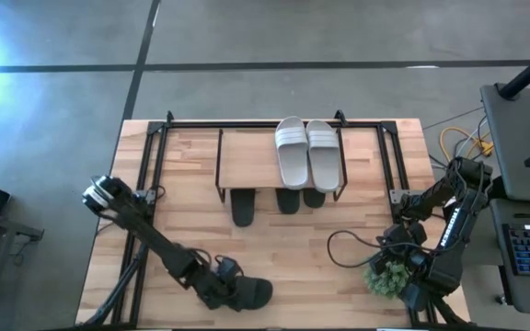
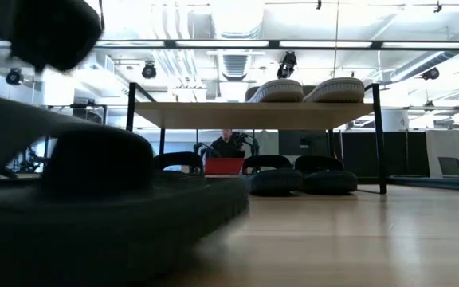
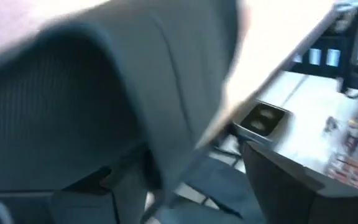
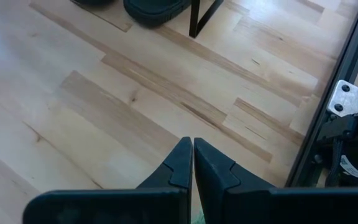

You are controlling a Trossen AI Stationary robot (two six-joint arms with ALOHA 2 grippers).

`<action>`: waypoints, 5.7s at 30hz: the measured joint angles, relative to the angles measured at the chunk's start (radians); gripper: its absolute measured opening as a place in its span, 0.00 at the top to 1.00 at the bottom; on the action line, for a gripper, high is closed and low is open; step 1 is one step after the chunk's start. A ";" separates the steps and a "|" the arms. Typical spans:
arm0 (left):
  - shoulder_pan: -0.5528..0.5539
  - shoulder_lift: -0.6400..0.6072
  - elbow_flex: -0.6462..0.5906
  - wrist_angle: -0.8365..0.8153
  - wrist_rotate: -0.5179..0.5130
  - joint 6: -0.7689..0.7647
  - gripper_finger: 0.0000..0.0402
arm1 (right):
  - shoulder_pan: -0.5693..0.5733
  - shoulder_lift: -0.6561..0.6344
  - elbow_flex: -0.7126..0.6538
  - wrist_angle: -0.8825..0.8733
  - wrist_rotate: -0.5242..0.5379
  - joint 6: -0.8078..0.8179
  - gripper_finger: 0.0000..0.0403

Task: Pick and place slides into the shelf
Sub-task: Put the black slipper under the shelf

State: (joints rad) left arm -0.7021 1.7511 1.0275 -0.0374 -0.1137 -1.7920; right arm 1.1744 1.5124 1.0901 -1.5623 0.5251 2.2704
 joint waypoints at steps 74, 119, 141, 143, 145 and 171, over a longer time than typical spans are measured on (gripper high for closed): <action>0.157 -0.058 0.201 -0.600 -0.220 0.911 0.97 | -0.001 0.000 0.016 0.011 -0.035 -0.019 0.98; 0.152 -0.232 -0.379 -0.060 -0.280 0.982 1.00 | -0.604 0.500 0.312 0.928 -0.267 -0.957 0.98; 0.144 -0.049 -0.373 0.386 -0.273 0.988 1.00 | -0.814 0.596 0.447 0.843 -0.235 -1.196 0.98; 0.143 -0.041 -0.366 0.385 -0.273 0.991 1.00 | -0.822 0.596 0.452 0.839 -0.237 -1.197 0.98; 0.143 -0.041 -0.365 0.384 -0.271 0.999 1.00 | -0.830 0.596 0.456 0.833 -0.237 -1.198 0.98; 0.143 -0.506 -0.395 -0.016 -0.370 1.073 1.00 | -0.710 0.614 0.458 1.154 -0.497 -0.844 0.98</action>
State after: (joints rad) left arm -0.5587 1.2450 0.6328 -0.0534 -0.4832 -0.7193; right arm 0.4644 2.1261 1.5480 -0.4082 0.0283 1.4261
